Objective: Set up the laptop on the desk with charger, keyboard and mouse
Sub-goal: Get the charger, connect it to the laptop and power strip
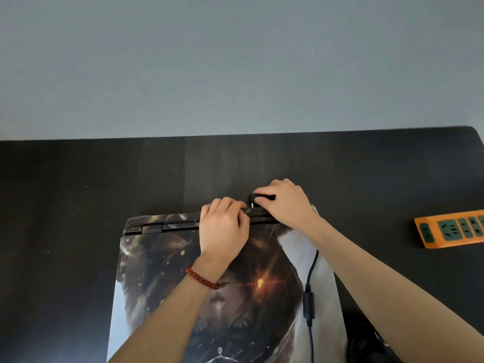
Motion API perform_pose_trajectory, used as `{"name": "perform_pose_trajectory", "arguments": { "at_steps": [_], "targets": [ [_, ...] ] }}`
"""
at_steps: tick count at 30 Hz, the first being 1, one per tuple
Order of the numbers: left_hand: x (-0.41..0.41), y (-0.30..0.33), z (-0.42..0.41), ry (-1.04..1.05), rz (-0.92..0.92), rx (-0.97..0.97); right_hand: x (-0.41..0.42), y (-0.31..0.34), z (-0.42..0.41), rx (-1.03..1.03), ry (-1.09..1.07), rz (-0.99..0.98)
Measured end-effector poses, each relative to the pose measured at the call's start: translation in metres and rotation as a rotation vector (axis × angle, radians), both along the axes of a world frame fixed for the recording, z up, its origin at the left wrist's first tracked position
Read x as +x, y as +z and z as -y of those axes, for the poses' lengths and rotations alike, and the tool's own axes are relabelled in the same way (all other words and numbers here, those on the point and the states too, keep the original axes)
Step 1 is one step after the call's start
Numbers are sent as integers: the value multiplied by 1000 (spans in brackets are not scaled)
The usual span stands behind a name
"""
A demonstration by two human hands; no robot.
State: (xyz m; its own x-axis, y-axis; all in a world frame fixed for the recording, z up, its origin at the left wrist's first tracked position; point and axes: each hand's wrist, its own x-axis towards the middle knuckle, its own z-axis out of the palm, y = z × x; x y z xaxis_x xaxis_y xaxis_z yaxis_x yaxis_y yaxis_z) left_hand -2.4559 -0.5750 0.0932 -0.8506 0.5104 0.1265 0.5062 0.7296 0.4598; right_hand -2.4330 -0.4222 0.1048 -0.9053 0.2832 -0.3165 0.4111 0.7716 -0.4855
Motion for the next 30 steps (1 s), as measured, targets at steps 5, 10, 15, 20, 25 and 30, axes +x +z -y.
{"name": "perform_pose_trajectory", "arguments": {
  "at_steps": [5, 10, 15, 20, 25, 30],
  "targets": [
    [1, 0, -2, 23, -13, -10, -6, 1, 2, -82, 5, 12],
    [1, 1, -1, 74, -20, -35, -7, 0, 3, -88, 5, 19],
    [1, 0, -1, 73, -9, -28, -5, 1, -1, -112, 28, 32],
    [0, -2, -1, 85, -3, -11, -8, 4, -2, -110, 76, 61],
    [0, -4, -1, 88, -23, -18, -9, 5, -3, -77, 133, 84],
    [0, -6, 0, 90, -40, -23, -9, 4, -5, -86, 168, 93]
  ]
}}
